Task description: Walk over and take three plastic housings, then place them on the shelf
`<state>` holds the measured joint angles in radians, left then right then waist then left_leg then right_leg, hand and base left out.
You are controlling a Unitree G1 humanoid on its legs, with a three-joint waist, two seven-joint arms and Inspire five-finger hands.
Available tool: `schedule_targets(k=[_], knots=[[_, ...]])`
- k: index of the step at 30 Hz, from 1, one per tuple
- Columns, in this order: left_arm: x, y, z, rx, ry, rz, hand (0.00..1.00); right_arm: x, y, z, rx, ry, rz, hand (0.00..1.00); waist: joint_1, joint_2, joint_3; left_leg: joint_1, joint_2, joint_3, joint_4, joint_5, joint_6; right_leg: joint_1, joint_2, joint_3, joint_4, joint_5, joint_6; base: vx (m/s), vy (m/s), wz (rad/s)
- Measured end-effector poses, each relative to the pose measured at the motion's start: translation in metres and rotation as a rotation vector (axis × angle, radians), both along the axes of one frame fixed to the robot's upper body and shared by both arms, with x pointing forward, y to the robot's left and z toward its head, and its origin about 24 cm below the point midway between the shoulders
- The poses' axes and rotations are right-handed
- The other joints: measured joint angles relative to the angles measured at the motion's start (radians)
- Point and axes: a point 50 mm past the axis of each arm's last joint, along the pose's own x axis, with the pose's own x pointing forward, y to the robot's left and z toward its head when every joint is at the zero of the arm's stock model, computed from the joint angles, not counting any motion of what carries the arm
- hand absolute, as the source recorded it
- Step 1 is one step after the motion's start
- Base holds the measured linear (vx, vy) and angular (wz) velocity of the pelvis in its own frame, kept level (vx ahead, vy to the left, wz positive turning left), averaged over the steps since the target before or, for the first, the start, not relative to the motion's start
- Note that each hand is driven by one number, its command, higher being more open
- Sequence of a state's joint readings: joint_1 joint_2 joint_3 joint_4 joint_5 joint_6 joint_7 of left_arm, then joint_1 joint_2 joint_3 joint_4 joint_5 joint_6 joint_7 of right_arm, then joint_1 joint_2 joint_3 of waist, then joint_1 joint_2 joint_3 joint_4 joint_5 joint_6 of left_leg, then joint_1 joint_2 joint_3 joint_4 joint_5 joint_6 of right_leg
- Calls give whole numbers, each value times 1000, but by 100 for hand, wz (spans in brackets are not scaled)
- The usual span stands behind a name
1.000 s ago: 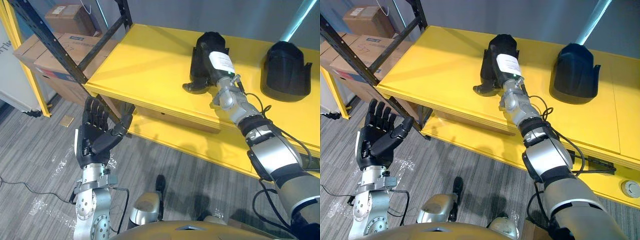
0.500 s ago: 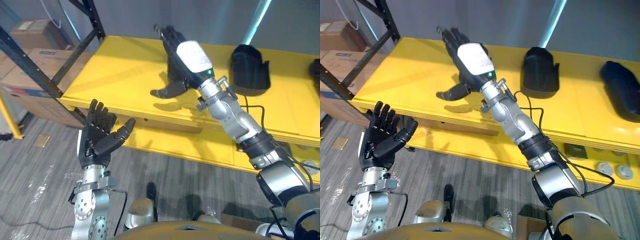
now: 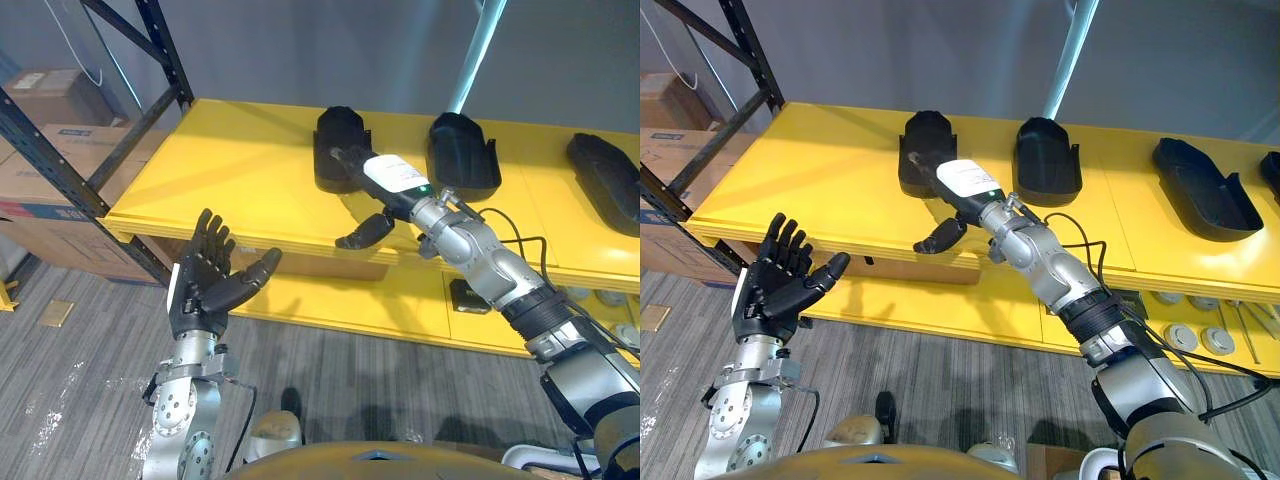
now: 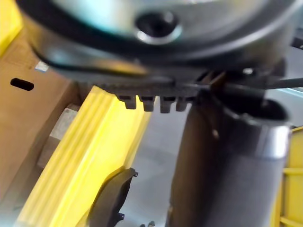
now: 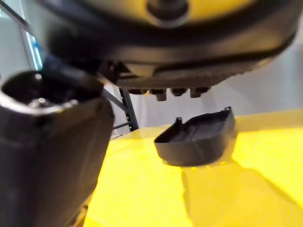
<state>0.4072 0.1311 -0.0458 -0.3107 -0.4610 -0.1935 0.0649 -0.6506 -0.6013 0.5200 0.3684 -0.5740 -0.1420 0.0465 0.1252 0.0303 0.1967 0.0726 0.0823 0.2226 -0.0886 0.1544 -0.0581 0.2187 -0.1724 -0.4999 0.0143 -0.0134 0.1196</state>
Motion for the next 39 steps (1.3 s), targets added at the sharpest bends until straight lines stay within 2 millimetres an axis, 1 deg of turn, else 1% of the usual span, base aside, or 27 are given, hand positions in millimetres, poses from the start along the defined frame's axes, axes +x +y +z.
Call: schedule_targets(k=[2, 4, 7, 9, 11, 16, 18, 20, 23, 25, 27, 29, 30, 34, 35, 39], knots=[[1, 0, 1, 0, -3, 1, 100, 5, -10, -8, -5, 21, -56, 100, 5, 1, -1, -2, -2, -10, 0, 0, 1, 5, 0, -10, 0, 0, 0, -8, -5, 12], [1, 1, 1, 0, -1, 10, 100, 12, -16, -11, -7, 40, -106, 100, 8, 2, -1, -6, -4, -21, 0, 2, 1, 7, 0, -20, -1, 0, 0, -7, -3, 17], [1, 0, 0, -6, 1, 15, 100, 22, -23, -7, -13, 32, -160, 100, 15, 5, -2, -22, -8, -42, 0, 8, 4, 5, 0, -44, -1, 0, 0, -7, -2, 24], [1, 0, 0, -14, 1, 18, 100, 28, -28, -2, -16, 15, -185, 100, 36, 10, -5, -30, -9, -47, 0, 13, 9, 0, 0, -48, -1, -1, 0, 10, -2, 10], [1, 0, 0, -15, 1, 20, 100, 33, -26, 2, -33, 1, -186, 100, 42, 15, -5, -31, -13, -61, 0, 16, 12, 6, -2, -61, -1, -1, -1, 19, -7, 15], [1, -2, 0, -20, -3, 13, 100, 38, -20, 2, -23, 2, -187, 100, 49, 18, -5, -32, -17, -69, 0, 16, 12, 9, -5, -69, 0, -3, -2, 3, 1, 7], [1, -4, 0, -33, -5, 12, 100, 40, -21, 2, -15, 14, -189, 100, 59, 20, -4, -32, -18, -70, 0, 16, 11, 9, -7, -71, 1, -3, -2, 0, 0, 0], [2, -5, -2, -39, 7, 6, 100, 42, -20, 6, -24, 7, -191, 100, 61, 27, 0, -34, -19, -74, 0, 14, 9, 9, -7, -74, 3, -3, -3, -24, 5, 6], [2, -6, -3, -42, 25, -5, 100, 48, -13, 22, -51, -7, -165, 100, 59, 37, 5, -53, -18, -86, 0, 20, 7, -4, -5, -86, 5, -4, -4, -34, 3, 11], [2, -7, -4, -46, 25, -6, 100, 52, -8, 32, -91, 9, -155, 100, 62, 37, 5, -67, -17, -88, 0, 23, 7, -22, -4, -87, 10, -5, -5, -21, -5, 4], [2, -7, -4, -49, 25, -5, 100, 55, -7, 36, -124, 31, -161, 100, 65, 36, 6, -71, -18, -87, 0, 23, 8, -25, -6, -87, 15, -5, -6, 0, 0, 0], [2, -7, -4, -49, 25, -5, 100, 56, -6, 38, -146, 53, -169, 100, 65, 34, 8, -71, -19, -86, 0, 29, 15, -27, -9, -86, 18, -5, -6, 10, -2, -2], [2, -7, -4, -49, 25, -5, 100, 57, -5, 40, -161, 64, -172, 0, 65, 32, 10, -70, -19, -83, 0, 30, 16, -28, -10, -83, 19, -5, -6, 10, -5, -7], [2, -7, -4, -50, 25, -5, 100, 59, -6, 46, -201, 110, -188, 0, 61, 23, 25, -62, -17, -69, 0, 29, 16, -31, -12, -67, 22, -5, -6, -4, -6, -11], [2, -8, -4, -51, 27, -6, 100, 60, -6, 50, -220, 113, -187, 0, 60, 25, 33, -62, -17, -65, 0, 29, 15, -35, -14, -61, 27, -5, -6, -26, 1, -11], [3, -12, -4, -59, 32, -17, 100, 61, -5, 54, -231, 120, -192, 0, 58, 23, 45, -62, -16, -55, 0, 24, 8, -45, -17, -51, 37, -6, -6, -26, 7, -8]])
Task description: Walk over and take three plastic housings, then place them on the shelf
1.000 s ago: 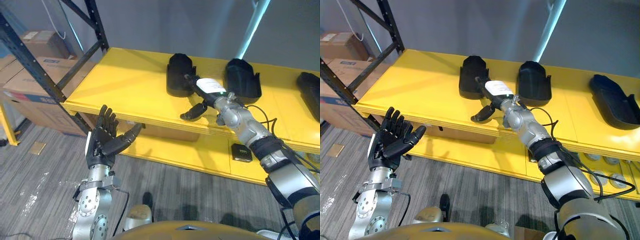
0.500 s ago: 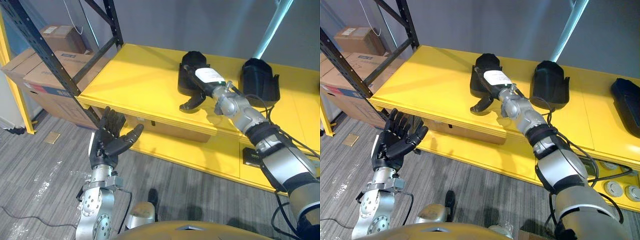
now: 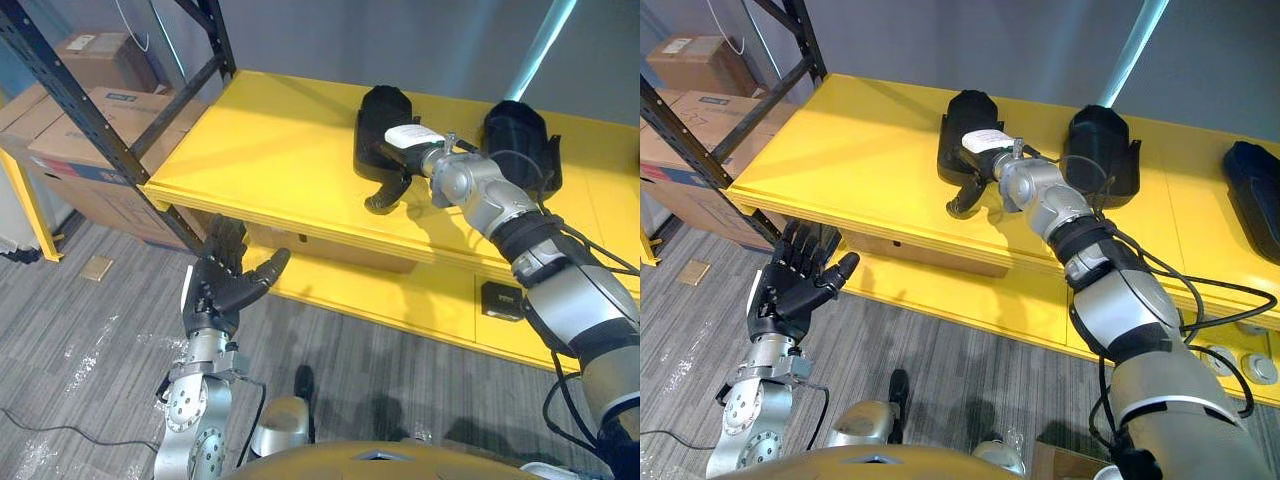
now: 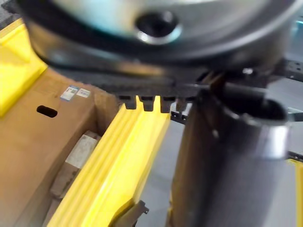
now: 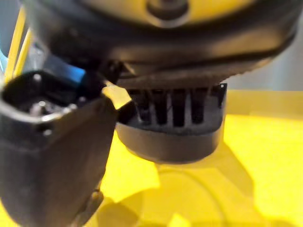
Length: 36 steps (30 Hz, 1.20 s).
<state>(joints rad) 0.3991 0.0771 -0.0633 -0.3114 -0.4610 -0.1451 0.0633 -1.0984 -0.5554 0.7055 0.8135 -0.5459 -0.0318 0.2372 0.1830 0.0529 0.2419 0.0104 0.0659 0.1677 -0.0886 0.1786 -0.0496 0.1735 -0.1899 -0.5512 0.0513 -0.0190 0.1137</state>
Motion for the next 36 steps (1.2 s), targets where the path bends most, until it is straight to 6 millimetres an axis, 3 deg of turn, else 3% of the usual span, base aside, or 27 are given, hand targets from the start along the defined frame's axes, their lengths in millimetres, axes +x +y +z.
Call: schedule_targets(k=[19, 29, 36], knots=[[1, -3, -2, -7, 23, -4, 100, 2, 8, 14, -12, -53, 39, 0, -4, -5, 29, -2, -1, 8, 0, 1, 1, -9, -4, 8, 6, 0, 0, -2, 0, -1], [1, -3, -2, -7, 27, -9, 100, 3, 0, 4, -54, -69, 58, 0, 3, 10, 39, -1, -3, 6, 0, 0, 1, -11, -8, 7, 17, -1, 0, 0, 0, 0], [1, -4, -2, -6, 19, -25, 100, -3, 10, -5, -188, -181, 240, 0, 4, 10, 39, -2, -3, 5, 0, 1, 1, -12, -8, 5, 16, -1, 0, 0, 0, 0]])
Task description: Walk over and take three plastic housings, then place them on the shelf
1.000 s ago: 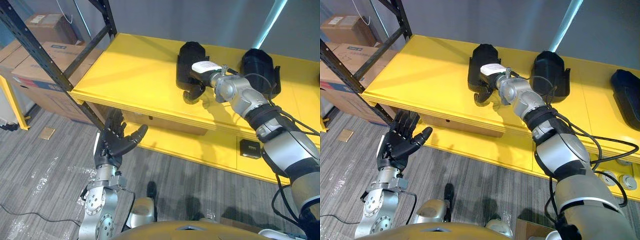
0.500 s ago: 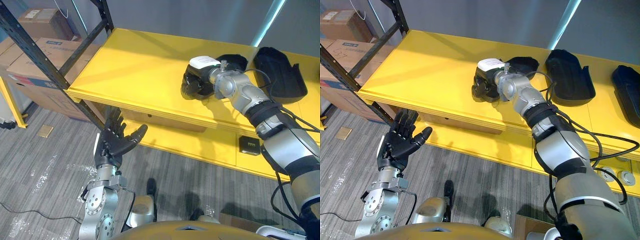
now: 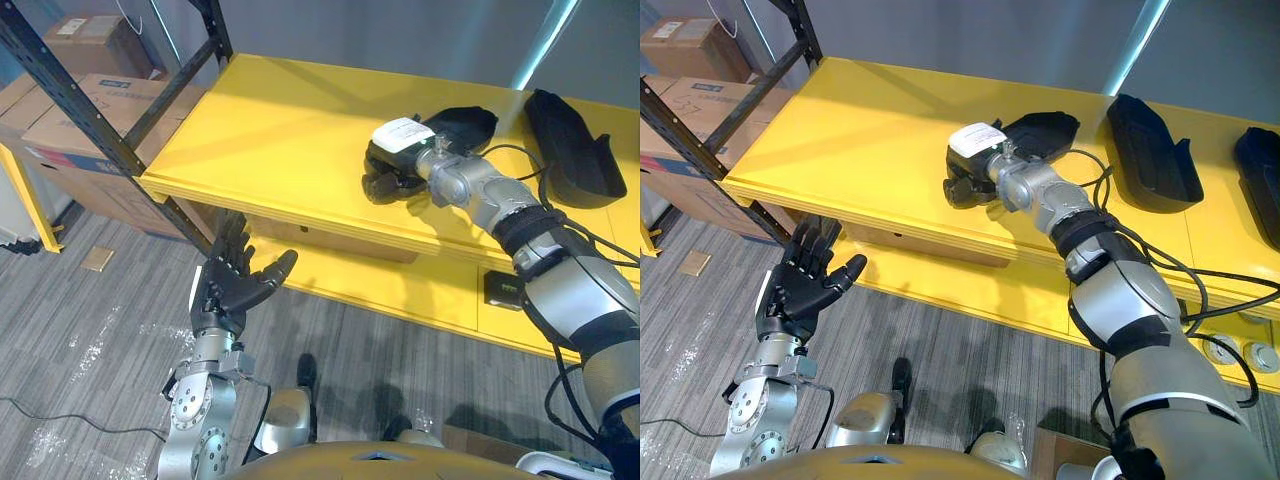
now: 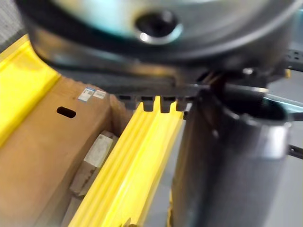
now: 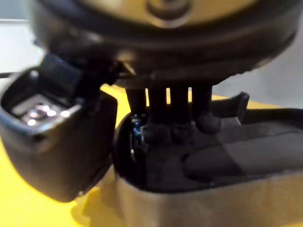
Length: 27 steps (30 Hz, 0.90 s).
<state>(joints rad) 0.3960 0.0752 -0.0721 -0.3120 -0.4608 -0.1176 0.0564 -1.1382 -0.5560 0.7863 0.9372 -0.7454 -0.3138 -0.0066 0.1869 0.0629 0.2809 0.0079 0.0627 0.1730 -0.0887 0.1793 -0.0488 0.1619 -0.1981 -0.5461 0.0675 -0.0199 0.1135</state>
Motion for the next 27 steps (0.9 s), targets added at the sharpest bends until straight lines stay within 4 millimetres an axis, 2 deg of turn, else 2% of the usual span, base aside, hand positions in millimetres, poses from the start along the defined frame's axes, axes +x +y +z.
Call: schedule_targets(k=[8, 12, 16, 27], knots=[[0, 0, 1, 2, -4, -4, 100, -13, 6, -5, -165, -82, 272, 0, 5, 0, 0, 0, -1, -11, 0, 1, 1, 8, 2, -12, -4, 0, 0, 0, 0, 4], [0, 0, 1, 5, -8, -26, 100, -19, 1, -4, -208, -101, 376, 0, 18, 0, 0, -1, 0, -20, 0, 1, 1, 19, 8, -23, -18, 1, 1, 0, -12, 6], [0, 1, 1, 9, -14, -34, 100, -22, -6, -3, -227, -107, 407, 0, 32, -1, 0, 0, 0, -24, 1, 6, 8, 22, 9, -27, -20, 1, 1, 10, -16, 2], [0, 5, 2, 21, -21, -32, 100, -21, -14, -5, -232, -90, 385, 0, 38, -1, -2, 1, -1, -35, 0, 11, 7, 31, 10, -40, -21, 1, 1, 0, -6, 2]])
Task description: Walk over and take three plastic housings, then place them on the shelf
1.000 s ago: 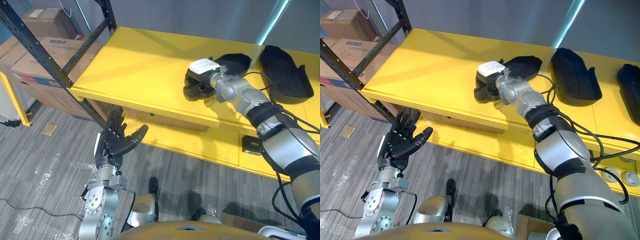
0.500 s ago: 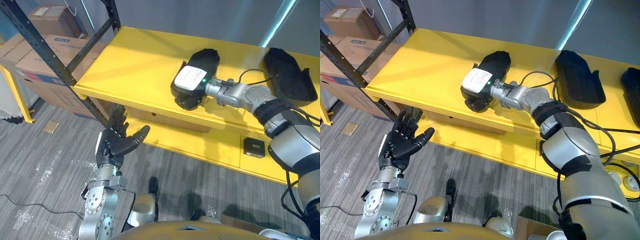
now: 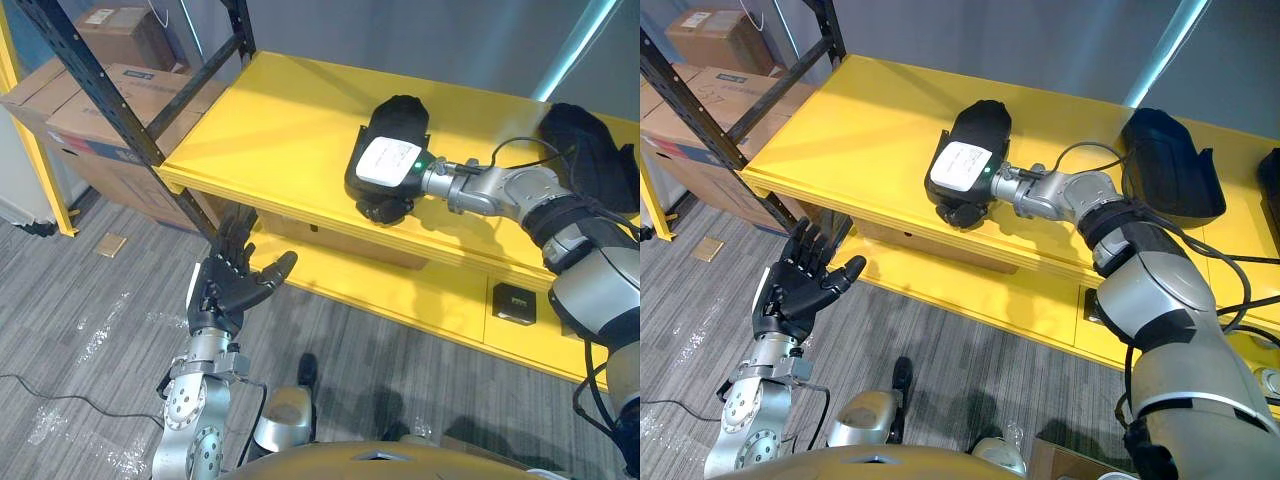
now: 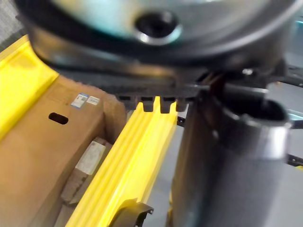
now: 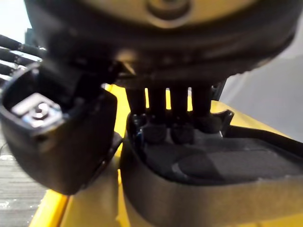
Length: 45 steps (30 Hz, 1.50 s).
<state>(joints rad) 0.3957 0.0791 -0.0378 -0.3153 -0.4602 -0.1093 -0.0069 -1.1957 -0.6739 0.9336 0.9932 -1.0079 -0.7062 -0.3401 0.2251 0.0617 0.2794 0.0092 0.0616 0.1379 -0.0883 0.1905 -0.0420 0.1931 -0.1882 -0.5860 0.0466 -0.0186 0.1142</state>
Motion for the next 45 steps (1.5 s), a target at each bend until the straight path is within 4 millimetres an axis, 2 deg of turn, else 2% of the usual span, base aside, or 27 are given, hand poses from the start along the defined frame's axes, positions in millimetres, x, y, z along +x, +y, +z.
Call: schedule_targets(k=[5, 12, 22, 27, 35, 36, 40, 45], knots=[[1, 1, -1, 22, 8, -24, 100, 5, -9, 1, 24, -9, -75, 0, 12, 1, -1, -5, 4, -8, 0, -3, -4, 0, 5, -6, -3, -1, -1, -21, -7, 3], [-1, 0, -20, 38, 93, -46, 100, 8, -14, 5, 34, -33, -120, 0, 26, 1, -1, -6, 20, -12, 0, -1, -7, 5, 25, -10, -15, -6, -11, -6, -36, 1], [-1, -7, -21, 35, 101, -74, 100, 16, -21, 27, 59, -101, -192, 0, 24, 7, 1, -14, 40, -11, 3, 5, -13, -3, 45, -8, -13, -17, -24, 19, -43, -1], [0, -9, -21, 33, 101, -71, 100, 19, -21, 39, 100, -121, -234, 0, 25, 22, 8, -18, 51, -11, 3, 6, -19, -17, 50, -5, 9, -32, -33, 0, 0, 0], [0, -10, -21, 31, 102, -69, 100, 21, -23, 42, 116, -115, -273, 0, 31, 33, 12, -21, 67, -11, 4, 10, -29, -49, 46, 0, 82, -78, -43, -1, -40, -1], [0, -10, -21, 30, 103, -67, 100, 21, -23, 42, 116, -115, -273, 100, 32, 34, 13, -21, 69, -11, 4, 11, -31, -54, 44, 1, 94, -84, -45, -8, -54, 0], [0, -12, -21, 26, 105, -71, 100, 22, -22, 46, 115, -115, -267, 100, 33, 49, 21, -23, 73, -16, 3, 14, -37, -72, 37, 0, 134, -111, -47, -21, -52, 2], [0, -13, -20, 18, 99, -77, 100, 20, -15, 52, 132, -107, -217, 100, 34, 50, 21, -24, 74, -9, 4, 15, -40, -83, 34, 7, 151, -119, -51, 6, -53, -3]])
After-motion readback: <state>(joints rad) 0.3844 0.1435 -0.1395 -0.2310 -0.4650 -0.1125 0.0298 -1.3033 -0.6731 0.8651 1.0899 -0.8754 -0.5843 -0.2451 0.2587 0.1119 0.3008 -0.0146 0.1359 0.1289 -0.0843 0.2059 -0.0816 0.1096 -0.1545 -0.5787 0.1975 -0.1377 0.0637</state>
